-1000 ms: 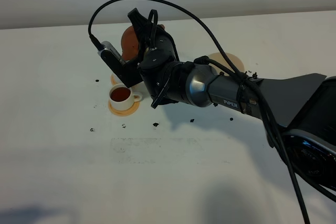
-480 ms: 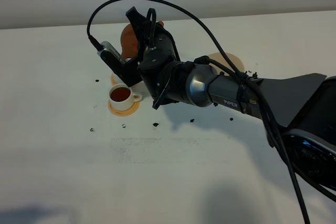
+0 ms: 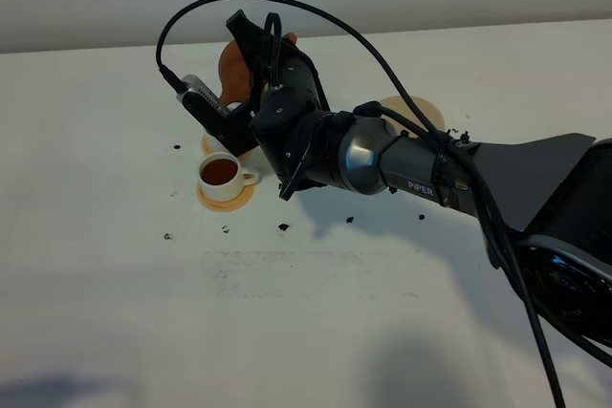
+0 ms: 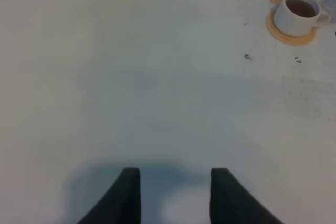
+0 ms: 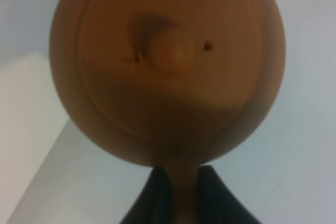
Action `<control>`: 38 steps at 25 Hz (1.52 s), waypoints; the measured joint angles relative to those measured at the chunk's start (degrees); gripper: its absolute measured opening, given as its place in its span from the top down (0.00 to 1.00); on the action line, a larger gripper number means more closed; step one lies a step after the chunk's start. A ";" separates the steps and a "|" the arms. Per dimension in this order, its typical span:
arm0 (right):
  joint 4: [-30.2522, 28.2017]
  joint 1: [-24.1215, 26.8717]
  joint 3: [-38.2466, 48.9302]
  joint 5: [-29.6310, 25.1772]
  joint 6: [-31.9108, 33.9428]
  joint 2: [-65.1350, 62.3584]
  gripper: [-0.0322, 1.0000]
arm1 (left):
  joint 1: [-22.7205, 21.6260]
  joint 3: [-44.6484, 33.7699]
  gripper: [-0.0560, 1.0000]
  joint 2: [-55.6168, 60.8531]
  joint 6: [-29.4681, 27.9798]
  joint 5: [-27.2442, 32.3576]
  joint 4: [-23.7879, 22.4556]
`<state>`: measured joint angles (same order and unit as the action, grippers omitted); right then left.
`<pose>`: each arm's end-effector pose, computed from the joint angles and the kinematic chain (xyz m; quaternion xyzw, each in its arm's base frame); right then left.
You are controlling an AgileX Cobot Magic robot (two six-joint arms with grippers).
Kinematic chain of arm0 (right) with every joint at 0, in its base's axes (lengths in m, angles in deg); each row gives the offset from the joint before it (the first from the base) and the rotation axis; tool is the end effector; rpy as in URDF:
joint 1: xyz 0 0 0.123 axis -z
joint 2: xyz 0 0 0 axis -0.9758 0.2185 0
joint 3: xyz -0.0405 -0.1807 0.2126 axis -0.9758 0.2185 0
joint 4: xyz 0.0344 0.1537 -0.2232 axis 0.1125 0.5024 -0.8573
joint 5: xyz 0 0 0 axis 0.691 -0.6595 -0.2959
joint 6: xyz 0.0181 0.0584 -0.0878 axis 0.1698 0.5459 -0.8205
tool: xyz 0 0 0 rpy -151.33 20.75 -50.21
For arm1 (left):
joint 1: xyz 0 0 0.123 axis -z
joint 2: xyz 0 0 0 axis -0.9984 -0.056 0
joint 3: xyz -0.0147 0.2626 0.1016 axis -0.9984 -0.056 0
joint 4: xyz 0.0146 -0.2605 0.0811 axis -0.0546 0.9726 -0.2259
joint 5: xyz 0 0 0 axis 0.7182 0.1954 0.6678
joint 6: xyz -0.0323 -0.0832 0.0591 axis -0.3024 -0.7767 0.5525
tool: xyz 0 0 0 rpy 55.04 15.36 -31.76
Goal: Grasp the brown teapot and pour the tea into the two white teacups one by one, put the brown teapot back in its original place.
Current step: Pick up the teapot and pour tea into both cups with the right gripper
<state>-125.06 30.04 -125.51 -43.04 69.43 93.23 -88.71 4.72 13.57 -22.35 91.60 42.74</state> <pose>0.4215 0.3593 0.1536 -0.7345 0.3698 -0.4800 0.3054 0.0354 0.0021 0.2653 -0.0458 0.8648 -0.0049 0.5000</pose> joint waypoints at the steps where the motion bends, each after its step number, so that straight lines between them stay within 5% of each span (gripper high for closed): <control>1: -0.07 0.00 0.00 -0.25 0.00 0.00 0.88 | 0.00 0.00 0.65 0.00 0.00 0.00 0.00; 38: -6.79 -1.17 0.00 -3.11 1.52 0.00 0.88 | 0.00 0.00 0.65 0.00 0.00 0.00 0.00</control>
<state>-131.85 28.87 -125.51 -46.15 70.94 93.23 -88.71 4.72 13.57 -22.35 91.60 42.74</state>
